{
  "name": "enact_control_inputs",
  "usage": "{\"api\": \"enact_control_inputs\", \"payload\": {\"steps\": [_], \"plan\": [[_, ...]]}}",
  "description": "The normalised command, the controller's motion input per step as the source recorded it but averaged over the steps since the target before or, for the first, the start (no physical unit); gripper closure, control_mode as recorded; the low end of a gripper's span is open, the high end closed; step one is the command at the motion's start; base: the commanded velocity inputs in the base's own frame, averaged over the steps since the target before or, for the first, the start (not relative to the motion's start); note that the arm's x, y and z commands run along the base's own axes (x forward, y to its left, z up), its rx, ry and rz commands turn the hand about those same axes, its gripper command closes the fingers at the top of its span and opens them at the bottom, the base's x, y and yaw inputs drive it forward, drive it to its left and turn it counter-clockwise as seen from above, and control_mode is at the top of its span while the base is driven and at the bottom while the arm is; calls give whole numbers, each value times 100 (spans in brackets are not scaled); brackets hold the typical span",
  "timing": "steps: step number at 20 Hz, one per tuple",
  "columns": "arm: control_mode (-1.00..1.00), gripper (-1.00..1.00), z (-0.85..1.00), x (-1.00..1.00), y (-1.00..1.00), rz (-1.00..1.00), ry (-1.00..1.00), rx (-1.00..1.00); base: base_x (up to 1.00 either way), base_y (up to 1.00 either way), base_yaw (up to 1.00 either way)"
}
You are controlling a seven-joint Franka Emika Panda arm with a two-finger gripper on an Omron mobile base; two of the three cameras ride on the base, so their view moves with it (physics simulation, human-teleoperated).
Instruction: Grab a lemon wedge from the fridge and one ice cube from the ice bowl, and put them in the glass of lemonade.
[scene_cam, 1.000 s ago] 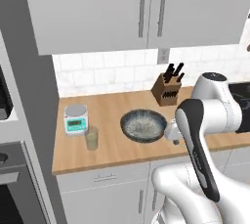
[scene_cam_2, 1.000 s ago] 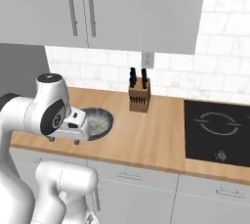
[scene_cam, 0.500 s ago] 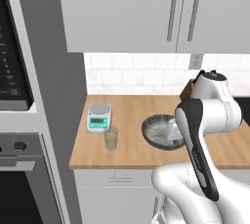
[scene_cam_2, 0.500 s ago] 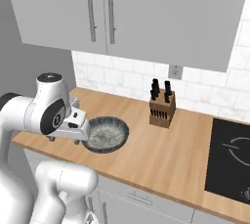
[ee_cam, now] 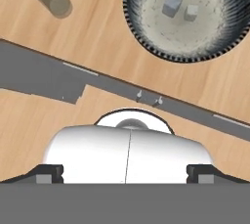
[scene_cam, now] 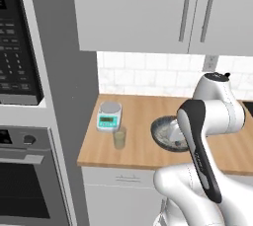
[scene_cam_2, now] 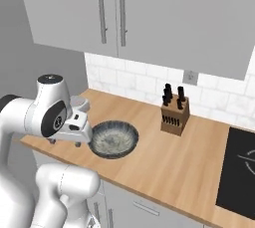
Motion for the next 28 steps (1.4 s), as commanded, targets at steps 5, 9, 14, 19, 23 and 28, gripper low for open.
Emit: {"api": "enact_control_inputs", "payload": {"steps": [5, 9, 14, 19, 23, 28], "plan": [[-100, -100, -5, 32, 0, 0, 0, 0, 44, 7, 1], [-100, -100, -30, 71, 0, 0, -2, 0, 0, 0, 0], [-100, -100, -42, 66, -7, 0, 0, 0, 0, 0, 0], [-100, -100, -42, 55, -35, 0, 0, 0, 0, 0, 0], [-100, -100, -36, 33, -54, -4, 2, 0, 0, 0, 0], [-100, -100, -17, 32, -37, -12, 5, 0, 0, 0, 0]]}}
